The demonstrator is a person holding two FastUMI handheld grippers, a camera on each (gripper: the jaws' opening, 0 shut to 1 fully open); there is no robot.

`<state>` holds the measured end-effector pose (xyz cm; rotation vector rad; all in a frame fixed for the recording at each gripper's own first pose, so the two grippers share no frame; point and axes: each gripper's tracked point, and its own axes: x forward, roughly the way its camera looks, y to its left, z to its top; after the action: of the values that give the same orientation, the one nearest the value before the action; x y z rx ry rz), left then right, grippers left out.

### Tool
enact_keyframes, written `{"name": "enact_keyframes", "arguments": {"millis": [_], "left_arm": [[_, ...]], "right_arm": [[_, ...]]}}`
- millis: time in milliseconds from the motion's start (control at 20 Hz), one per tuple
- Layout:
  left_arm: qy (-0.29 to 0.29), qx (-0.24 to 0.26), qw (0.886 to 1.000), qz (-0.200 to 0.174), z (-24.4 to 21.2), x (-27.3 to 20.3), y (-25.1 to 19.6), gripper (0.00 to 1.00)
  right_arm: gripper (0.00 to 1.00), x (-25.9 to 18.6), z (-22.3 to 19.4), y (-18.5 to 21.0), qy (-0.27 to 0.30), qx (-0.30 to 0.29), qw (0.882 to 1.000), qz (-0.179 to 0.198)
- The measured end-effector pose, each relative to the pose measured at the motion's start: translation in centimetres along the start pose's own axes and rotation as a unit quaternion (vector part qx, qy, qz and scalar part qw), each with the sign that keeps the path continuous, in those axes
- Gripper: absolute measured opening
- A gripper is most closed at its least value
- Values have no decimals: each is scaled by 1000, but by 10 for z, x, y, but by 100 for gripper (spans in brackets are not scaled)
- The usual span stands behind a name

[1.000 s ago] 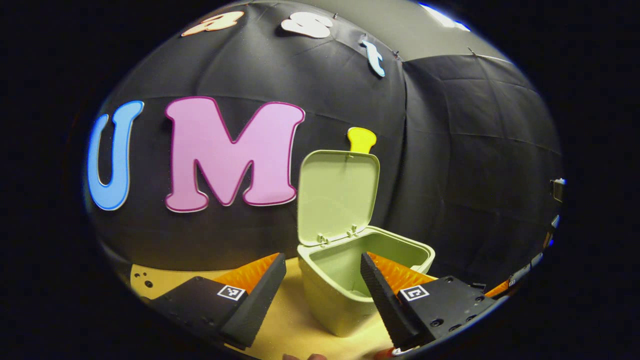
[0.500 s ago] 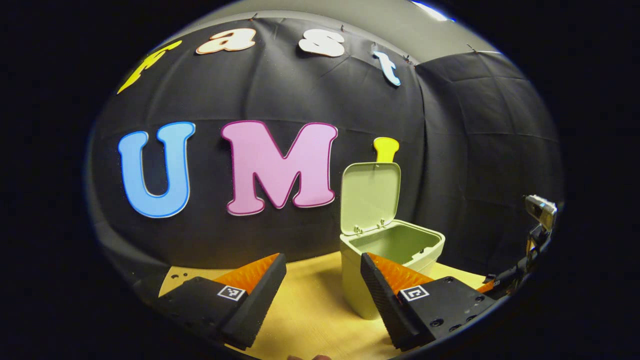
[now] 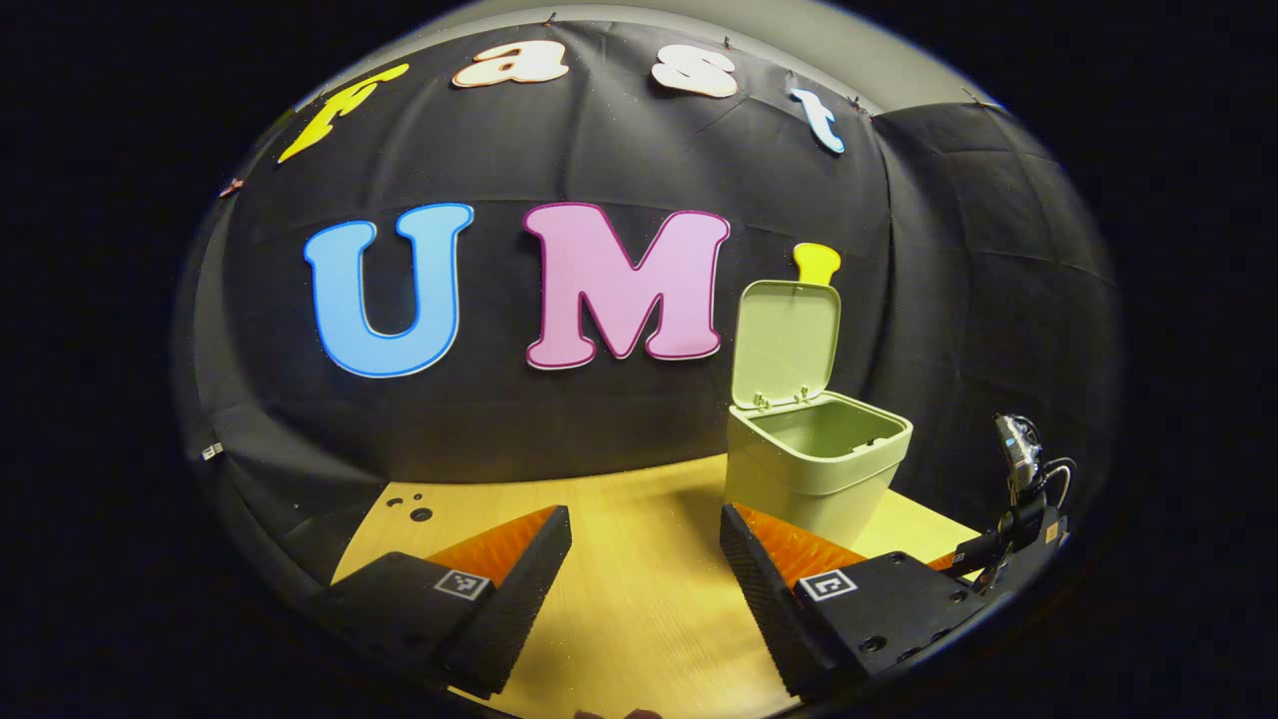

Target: Press the lid of the desktop garbage bin to open it, pick up the crumpled paper on the desktop and throw it into the bin, then pick up the pop can on the desktop and drop it into the bin, and finally close the garbage bin lid.

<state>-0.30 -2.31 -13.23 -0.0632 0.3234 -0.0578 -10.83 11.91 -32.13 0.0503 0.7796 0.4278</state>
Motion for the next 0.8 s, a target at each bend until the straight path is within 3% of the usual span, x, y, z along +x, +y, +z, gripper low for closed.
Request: {"name": "enact_keyframes", "arguments": {"millis": [600, 650, 700, 800], "left_arm": [[31, -10, 998, 51, -26, -28, 42, 96], [32, -12, 998, 54, -27, -29, 45, 96], [33, -14, 998, 56, -27, -29, 46, 96], [33, -15, 998, 60, -28, -28, 49, 96]], "right_arm": [[96, 45, -32, -5, 51, -5, 999, 1], [94, 44, -34, -5, 56, -6, 998, 1], [82, 46, -32, -5, 54, -8, 999, 0], [84, 44, -32, -5, 56, -20, 998, -4]]}}
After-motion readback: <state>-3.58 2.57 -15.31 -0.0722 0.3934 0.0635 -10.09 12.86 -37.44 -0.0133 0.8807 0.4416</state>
